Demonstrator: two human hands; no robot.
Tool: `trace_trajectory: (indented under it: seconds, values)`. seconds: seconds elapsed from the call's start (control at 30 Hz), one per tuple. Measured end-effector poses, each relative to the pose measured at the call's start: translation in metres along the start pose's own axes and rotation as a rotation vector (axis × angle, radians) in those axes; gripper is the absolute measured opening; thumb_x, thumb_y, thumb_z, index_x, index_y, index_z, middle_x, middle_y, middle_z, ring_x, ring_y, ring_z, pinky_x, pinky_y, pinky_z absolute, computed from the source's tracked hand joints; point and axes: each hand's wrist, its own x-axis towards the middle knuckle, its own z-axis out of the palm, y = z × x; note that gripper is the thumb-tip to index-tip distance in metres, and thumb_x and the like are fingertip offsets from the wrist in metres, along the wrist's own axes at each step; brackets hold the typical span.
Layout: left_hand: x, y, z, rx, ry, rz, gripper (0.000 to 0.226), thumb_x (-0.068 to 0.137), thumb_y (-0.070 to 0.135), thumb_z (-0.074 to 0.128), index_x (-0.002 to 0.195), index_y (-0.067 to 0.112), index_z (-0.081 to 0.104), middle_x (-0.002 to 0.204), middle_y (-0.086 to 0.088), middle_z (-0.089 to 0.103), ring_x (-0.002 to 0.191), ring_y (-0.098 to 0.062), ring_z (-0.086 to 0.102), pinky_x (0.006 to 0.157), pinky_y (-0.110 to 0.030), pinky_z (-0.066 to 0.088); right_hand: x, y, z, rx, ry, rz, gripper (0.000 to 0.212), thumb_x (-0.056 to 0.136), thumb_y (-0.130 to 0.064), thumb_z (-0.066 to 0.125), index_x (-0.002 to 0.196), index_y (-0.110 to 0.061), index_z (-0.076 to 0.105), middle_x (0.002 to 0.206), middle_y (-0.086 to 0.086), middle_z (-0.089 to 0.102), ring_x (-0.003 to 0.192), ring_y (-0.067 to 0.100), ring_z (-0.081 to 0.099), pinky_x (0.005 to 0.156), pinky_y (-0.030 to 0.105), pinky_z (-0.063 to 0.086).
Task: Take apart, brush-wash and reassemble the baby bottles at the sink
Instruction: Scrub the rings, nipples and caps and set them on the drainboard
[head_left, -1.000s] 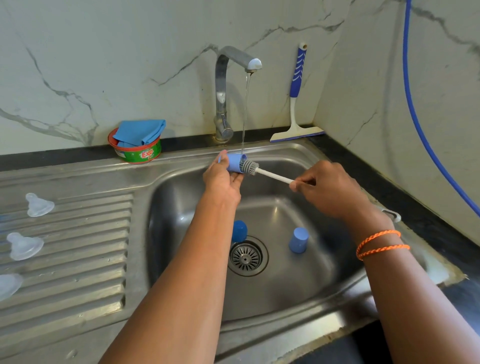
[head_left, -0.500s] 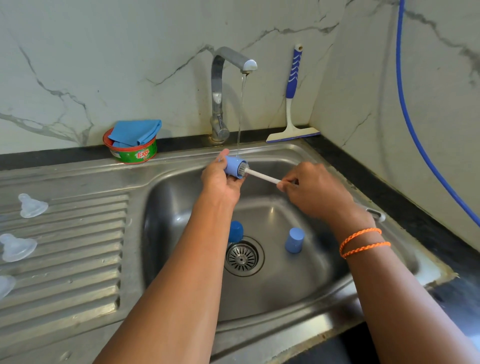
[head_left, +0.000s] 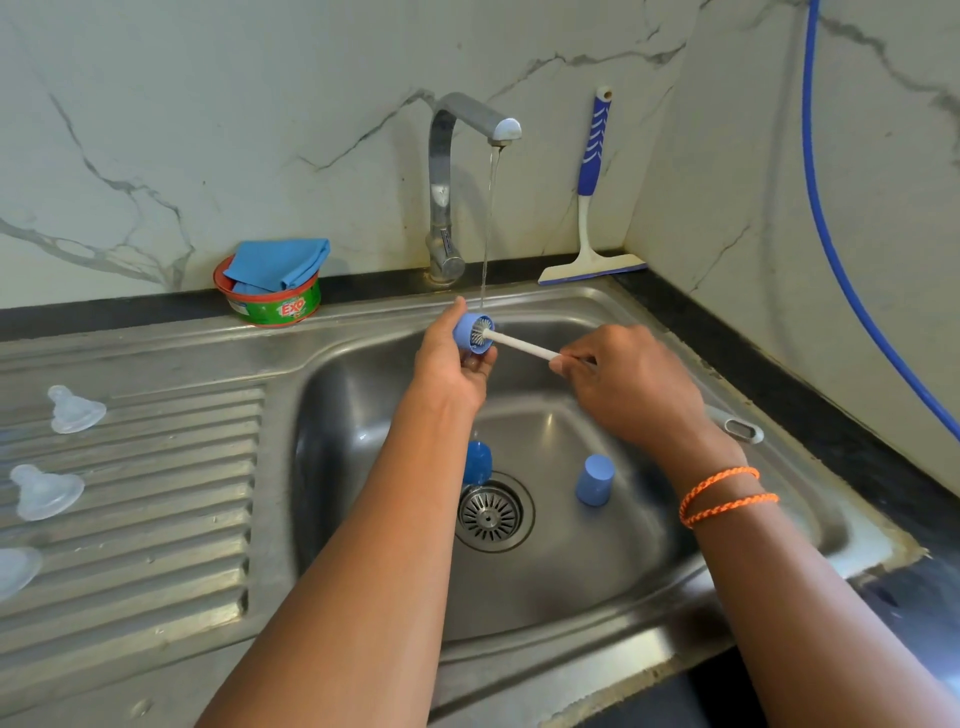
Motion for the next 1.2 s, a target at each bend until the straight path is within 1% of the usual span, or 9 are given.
trace_trajectory:
  seconds: [0.2, 0.3, 0.37, 0.5, 0.7, 0.87, 0.93, 1.03, 1.2]
  values:
    - [0.002, 0.001, 0.003, -0.103, -0.073, 0.012, 0.022, 0.100, 0.011, 0.066, 0.120, 0.003, 0.061, 0.126, -0.025, 0.063, 0.110, -0.038, 0.070, 0.092, -0.047, 0.060, 0.002, 0.001, 0.002, -0.062, -0.001, 0.054, 0.024, 0.104, -0.043, 0.060, 0.110, -0.027, 0.077, 0.103, 0.008, 0.069, 0.086, 0.034, 0.061, 0.074, 0.039, 0.050]
    - [0.002, 0.003, 0.004, -0.128, -0.100, -0.008, 0.021, 0.104, 0.016, 0.054, 0.121, 0.004, 0.059, 0.110, -0.021, 0.058, 0.092, -0.035, 0.066, 0.091, -0.047, 0.056, 0.007, 0.008, 0.005, 0.019, -0.125, 0.064, 0.024, 0.101, -0.043, 0.064, 0.107, -0.025, 0.078, 0.099, 0.003, 0.070, 0.088, 0.029, 0.065, 0.080, 0.042, 0.057]
    - [0.001, 0.005, 0.004, -0.112, -0.130, -0.021, 0.031, 0.101, 0.030, 0.063, 0.119, 0.006, 0.058, 0.094, -0.013, 0.056, 0.079, -0.027, 0.061, 0.084, -0.042, 0.056, 0.009, 0.009, 0.004, 0.065, -0.167, 0.024, 0.025, 0.101, -0.040, 0.066, 0.097, -0.019, 0.080, 0.084, 0.002, 0.068, 0.077, 0.024, 0.063, 0.073, 0.040, 0.057]
    - [0.000, 0.008, 0.001, -0.123, -0.115, -0.021, 0.028, 0.093, 0.026, 0.078, 0.103, 0.006, 0.062, 0.077, -0.006, 0.060, 0.069, -0.019, 0.063, 0.090, -0.039, 0.061, 0.006, 0.003, 0.002, 0.172, -0.199, -0.061, 0.042, 0.102, -0.030, 0.067, 0.065, -0.013, 0.064, 0.057, -0.002, 0.046, 0.058, 0.017, 0.040, 0.056, 0.033, 0.037]
    - [0.002, 0.004, -0.004, 0.008, 0.009, -0.001, 0.035, 0.090, 0.030, 0.080, 0.110, 0.008, 0.062, 0.099, -0.015, 0.064, 0.083, -0.023, 0.068, 0.089, -0.039, 0.062, 0.003, 0.007, 0.005, 0.216, -0.098, -0.020, 0.019, 0.102, -0.035, 0.067, 0.088, -0.030, 0.078, 0.072, -0.006, 0.064, 0.068, 0.018, 0.058, 0.057, 0.033, 0.042]
    - [0.000, 0.001, -0.002, 0.018, -0.037, 0.040, 0.037, 0.094, 0.016, 0.076, 0.125, 0.003, 0.059, 0.116, -0.022, 0.069, 0.100, -0.032, 0.074, 0.092, -0.045, 0.061, 0.005, 0.011, 0.001, 0.048, -0.049, 0.083, 0.019, 0.103, -0.044, 0.063, 0.107, -0.033, 0.078, 0.098, 0.004, 0.067, 0.087, 0.031, 0.064, 0.070, 0.035, 0.046]
    - [0.000, -0.001, 0.002, 0.017, -0.064, 0.037, 0.039, 0.100, 0.008, 0.066, 0.137, 0.001, 0.057, 0.119, -0.021, 0.066, 0.106, -0.035, 0.070, 0.093, -0.047, 0.059, 0.007, 0.013, -0.001, 0.053, -0.095, 0.081, 0.019, 0.102, -0.042, 0.065, 0.103, -0.030, 0.079, 0.093, 0.003, 0.067, 0.085, 0.030, 0.064, 0.069, 0.035, 0.045]
    - [0.002, 0.000, 0.005, -0.032, -0.086, 0.023, 0.039, 0.104, 0.004, 0.050, 0.142, 0.001, 0.057, 0.113, -0.017, 0.058, 0.093, -0.031, 0.063, 0.085, -0.045, 0.056, 0.008, 0.017, -0.002, 0.137, -0.191, 0.005, 0.023, 0.101, -0.034, 0.068, 0.091, -0.018, 0.082, 0.077, 0.006, 0.069, 0.075, 0.025, 0.065, 0.066, 0.039, 0.050]
    - [-0.003, 0.007, 0.005, -0.156, -0.094, 0.019, 0.010, 0.099, 0.008, 0.064, 0.104, 0.002, 0.059, 0.094, -0.014, 0.054, 0.075, -0.024, 0.059, 0.080, -0.037, 0.058, 0.008, 0.019, 0.001, 0.261, -0.142, -0.046, 0.031, 0.100, -0.031, 0.071, 0.075, -0.014, 0.076, 0.056, -0.005, 0.048, 0.053, 0.008, 0.038, 0.054, 0.031, 0.035]
